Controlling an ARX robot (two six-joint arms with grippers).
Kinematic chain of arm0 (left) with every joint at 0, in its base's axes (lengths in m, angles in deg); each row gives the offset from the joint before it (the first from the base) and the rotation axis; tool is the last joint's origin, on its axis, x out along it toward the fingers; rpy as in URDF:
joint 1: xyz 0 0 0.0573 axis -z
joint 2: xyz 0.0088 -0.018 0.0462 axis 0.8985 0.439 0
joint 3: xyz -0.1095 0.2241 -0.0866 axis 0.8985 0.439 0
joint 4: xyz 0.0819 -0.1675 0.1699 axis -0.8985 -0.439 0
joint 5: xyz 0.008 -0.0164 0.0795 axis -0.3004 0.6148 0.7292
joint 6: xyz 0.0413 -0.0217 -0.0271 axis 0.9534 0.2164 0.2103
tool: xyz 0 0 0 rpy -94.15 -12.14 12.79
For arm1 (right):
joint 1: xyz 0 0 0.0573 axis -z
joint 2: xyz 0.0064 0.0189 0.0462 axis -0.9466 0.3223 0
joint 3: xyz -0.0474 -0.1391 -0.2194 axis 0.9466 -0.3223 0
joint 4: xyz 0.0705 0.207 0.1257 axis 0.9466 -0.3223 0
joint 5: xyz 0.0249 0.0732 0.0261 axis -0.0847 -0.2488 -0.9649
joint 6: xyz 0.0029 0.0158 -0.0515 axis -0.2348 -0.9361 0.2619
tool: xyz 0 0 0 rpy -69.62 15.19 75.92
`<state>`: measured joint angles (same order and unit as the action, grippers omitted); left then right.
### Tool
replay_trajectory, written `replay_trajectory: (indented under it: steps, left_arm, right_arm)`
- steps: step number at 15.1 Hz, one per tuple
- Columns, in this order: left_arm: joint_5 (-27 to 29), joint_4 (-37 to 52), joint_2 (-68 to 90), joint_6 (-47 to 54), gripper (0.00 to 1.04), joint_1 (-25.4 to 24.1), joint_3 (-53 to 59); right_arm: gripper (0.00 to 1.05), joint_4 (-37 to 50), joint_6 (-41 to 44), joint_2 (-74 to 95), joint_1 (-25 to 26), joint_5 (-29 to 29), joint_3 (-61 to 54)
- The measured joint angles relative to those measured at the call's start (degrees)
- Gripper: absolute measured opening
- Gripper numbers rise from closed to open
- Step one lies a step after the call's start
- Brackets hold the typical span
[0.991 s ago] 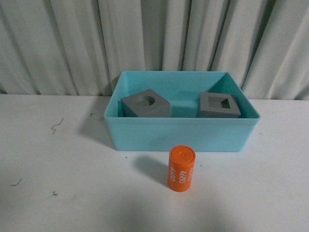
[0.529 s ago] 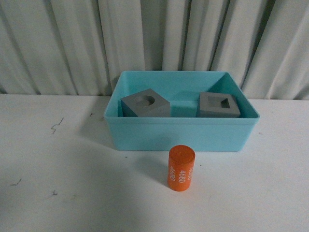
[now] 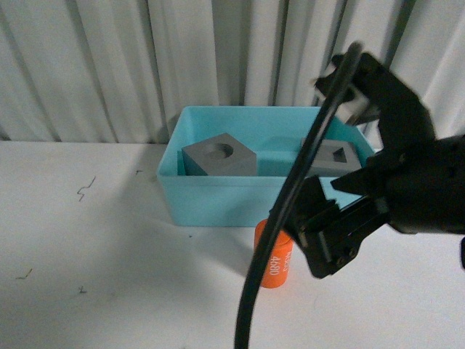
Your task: Place gray and orange parts in blue box
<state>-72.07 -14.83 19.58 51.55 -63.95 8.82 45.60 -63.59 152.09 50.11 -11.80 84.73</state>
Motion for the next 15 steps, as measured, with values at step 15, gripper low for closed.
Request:
replay_trajectory:
  steps: [15]
  left_arm:
    - [0.00,0.02,0.00,0.00,0.98,0.00,0.00]
  right_arm:
    - [0.98,-0.26,-1.66,20.68,-7.06,12.02,12.41]
